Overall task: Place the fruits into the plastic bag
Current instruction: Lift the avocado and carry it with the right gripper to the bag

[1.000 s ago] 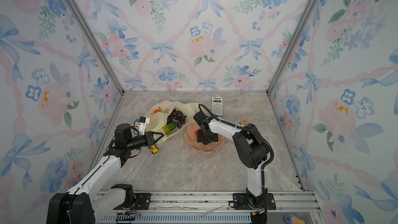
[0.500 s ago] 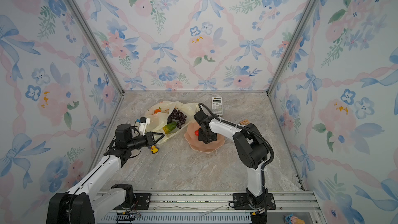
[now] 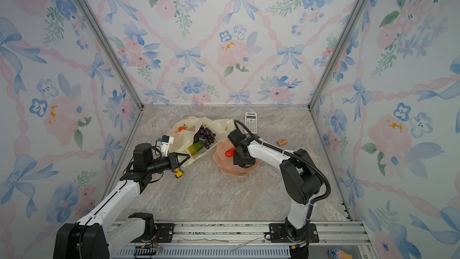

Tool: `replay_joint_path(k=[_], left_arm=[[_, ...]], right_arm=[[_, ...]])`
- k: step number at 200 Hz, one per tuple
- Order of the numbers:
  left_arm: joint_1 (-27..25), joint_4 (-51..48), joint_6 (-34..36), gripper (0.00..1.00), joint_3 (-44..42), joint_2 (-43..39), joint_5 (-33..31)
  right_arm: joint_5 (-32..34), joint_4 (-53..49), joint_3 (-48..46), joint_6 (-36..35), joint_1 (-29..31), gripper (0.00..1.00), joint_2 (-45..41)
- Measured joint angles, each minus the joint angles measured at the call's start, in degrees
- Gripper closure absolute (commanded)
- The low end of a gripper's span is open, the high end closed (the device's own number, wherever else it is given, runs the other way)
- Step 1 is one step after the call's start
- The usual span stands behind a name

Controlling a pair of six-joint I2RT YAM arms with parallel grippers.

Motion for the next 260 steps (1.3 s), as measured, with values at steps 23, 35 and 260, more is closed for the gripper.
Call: replay_joint_path(k=[23,35,260], left_arm=[[0.0,0.0,0.0,1.00,0.0,0.0,0.0],[0.0,0.0,0.0,1.00,0.0,0.0,0.0],[-0.9,-0.1,0.0,1.00,0.0,0.0,-0.5]], right_arm=[[0.4,-1.0,-1.1,0.2,0.5,0.47,-6.2],[0.4,-1.3,-1.2,0.3,0.7,0.47,-9.6],[-30.3,3.9,31.0,5.5,3.4,0.49,3.3]])
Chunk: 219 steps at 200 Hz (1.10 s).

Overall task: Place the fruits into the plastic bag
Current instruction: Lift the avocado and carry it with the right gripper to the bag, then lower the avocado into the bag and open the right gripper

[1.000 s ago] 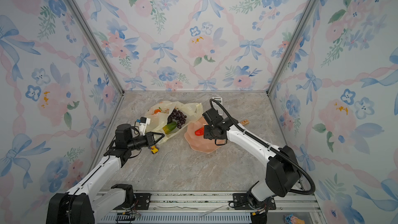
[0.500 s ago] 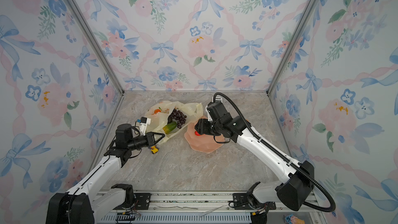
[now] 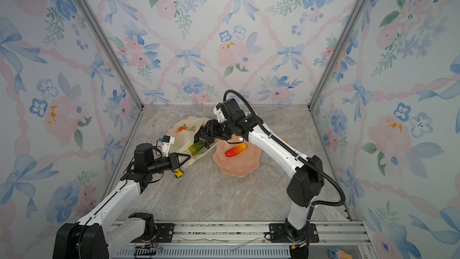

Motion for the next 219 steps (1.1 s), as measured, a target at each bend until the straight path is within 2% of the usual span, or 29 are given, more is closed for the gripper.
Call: replay_joint_path(k=[57,145,219], left_arm=[[-0.2,0.0,0.0,1.00,0.0,0.0,-0.2],[-0.3,-0.2,0.1,1.00,0.0,0.0,-0.3],[-0.7,-0.3,1.0,1.00,0.0,0.0,-0.8]], right_arm=[[-3.6,-2.4,7.4,0.0,0.0,0.51,10.8],[-7.6,-3.9,13.7,0.0,0.0,0.51,22.0],[-8.1,-6.3,18.4,-0.4,0.0,0.50,28.7]])
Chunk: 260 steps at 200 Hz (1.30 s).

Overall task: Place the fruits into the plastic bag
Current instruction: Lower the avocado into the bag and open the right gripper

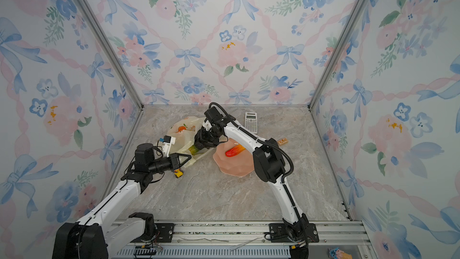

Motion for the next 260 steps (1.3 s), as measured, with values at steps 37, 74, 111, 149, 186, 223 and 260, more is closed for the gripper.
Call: replay_joint_path(k=[37,74,111,149,186,223,260], left_arm=[[-0.1,-0.2,0.0,1.00,0.0,0.0,-0.2],[-0.3,-0.2,0.0,1.00,0.0,0.0,-0.2],[-0.3,-0.3,0.0,1.00,0.0,0.0,-0.2],[-0.3,-0.3,0.0,1.00,0.0,0.0,-0.2],[-0.3,-0.3,0.1,1.00,0.0,0.0,-0.2],[-0.3,-0.3,0.1,1.00,0.0,0.0,-0.2],[-0.4,-0.3,0.1,1.00,0.0,0.0,-0.2]], right_arm=[[0.0,-0.2,0.8,0.0,0.0,0.49,1.4],[0.0,-0.5,3.1,0.0,0.3,0.48,3.8],[0.1,-1.0,4.7,0.0,0.3,0.47,6.0],[0.3,-1.3,5.3,-0.1,0.3,0.46,7.5],[0.5,-1.8,5.6,-0.5,0.4,0.43,7.8],[0.7,-2.4,5.6,-0.9,0.4,0.41,7.8],[0.9,-2.7,5.6,-1.1,0.4,0.35,7.9]])
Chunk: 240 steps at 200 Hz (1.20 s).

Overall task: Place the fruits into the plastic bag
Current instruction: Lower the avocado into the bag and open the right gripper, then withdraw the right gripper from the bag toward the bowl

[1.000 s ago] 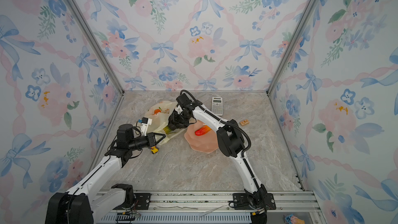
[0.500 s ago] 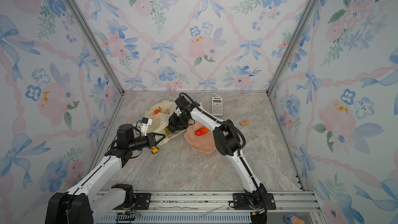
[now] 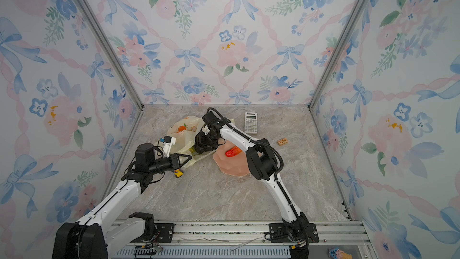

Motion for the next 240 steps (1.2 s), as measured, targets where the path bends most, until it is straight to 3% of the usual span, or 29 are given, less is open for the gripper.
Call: replay_joint_path(k=[89,240], left_arm=[[-0.2,-0.8,0.2,1.00,0.0,0.0,-0.1],[-0.6,-0.9,0.4,1.00,0.0,0.0,-0.7]], right_arm=[[0.7,-0.5,0.0,-1.1,0.3,0.13,0.0],[2.5,-3.3,0.0,-3.7,0.3,0.10,-0.4]])
